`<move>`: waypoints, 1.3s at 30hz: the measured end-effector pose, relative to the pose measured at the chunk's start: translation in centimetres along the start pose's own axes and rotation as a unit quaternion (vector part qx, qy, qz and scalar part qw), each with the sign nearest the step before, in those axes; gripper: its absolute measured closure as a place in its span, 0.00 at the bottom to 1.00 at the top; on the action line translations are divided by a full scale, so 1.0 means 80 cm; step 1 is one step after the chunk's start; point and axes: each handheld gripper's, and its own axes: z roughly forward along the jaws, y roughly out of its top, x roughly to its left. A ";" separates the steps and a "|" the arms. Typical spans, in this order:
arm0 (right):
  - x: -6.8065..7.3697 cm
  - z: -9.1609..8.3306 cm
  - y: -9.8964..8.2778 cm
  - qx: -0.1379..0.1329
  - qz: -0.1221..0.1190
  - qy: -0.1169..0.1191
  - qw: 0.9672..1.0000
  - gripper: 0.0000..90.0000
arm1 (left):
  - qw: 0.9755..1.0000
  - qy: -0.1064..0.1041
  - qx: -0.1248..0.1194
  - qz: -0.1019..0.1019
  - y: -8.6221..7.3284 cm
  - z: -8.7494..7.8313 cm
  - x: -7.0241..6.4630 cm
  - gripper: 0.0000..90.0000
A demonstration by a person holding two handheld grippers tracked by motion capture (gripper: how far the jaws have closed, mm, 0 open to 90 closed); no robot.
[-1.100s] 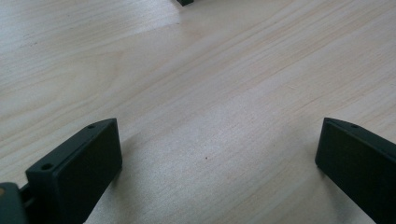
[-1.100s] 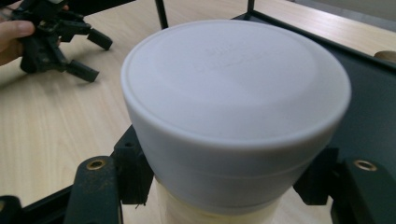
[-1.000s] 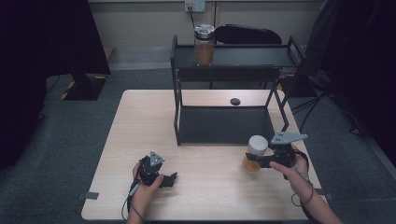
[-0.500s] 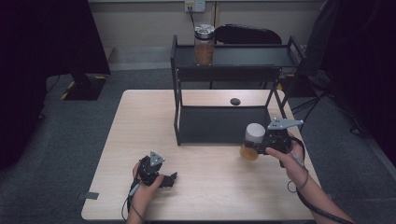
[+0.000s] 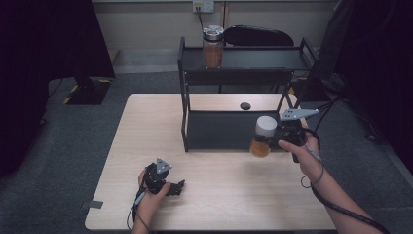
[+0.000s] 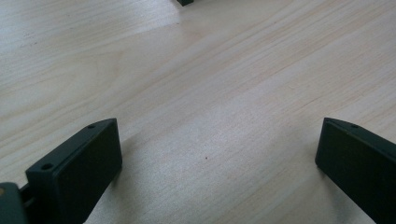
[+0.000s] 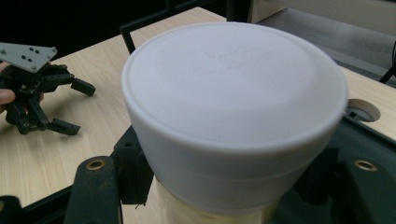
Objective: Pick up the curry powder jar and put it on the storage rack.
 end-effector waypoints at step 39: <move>0.008 -0.047 0.141 -0.008 -0.035 -0.008 0.999 0.39 | 1.000 0.000 0.000 0.000 0.000 0.000 0.000 0.00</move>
